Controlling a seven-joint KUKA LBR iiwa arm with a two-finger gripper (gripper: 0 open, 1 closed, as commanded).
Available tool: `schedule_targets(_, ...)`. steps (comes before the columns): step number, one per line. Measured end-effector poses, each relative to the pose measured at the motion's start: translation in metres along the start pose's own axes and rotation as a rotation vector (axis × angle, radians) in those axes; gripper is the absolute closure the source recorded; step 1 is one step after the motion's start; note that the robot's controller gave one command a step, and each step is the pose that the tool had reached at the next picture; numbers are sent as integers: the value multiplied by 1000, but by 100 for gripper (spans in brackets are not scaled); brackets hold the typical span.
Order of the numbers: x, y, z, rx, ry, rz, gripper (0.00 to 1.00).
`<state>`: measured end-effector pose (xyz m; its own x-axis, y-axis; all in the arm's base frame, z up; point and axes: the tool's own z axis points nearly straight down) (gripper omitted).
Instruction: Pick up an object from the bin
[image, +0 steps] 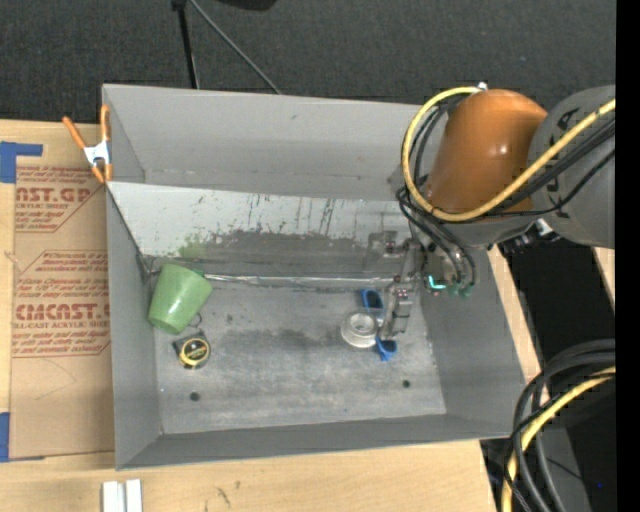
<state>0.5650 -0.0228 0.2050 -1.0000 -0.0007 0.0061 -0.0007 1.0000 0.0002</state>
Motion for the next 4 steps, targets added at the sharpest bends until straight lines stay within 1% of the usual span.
schedule_targets(1,-11,-29,126,1,-4,-389,0)
schedule_targets(2,-1,-64,135,3,-6,-862,0)
schedule_targets(3,-2,-63,135,2,-7,-861,100)
schedule_targets(4,11,-73,-53,7,-15,-819,100)
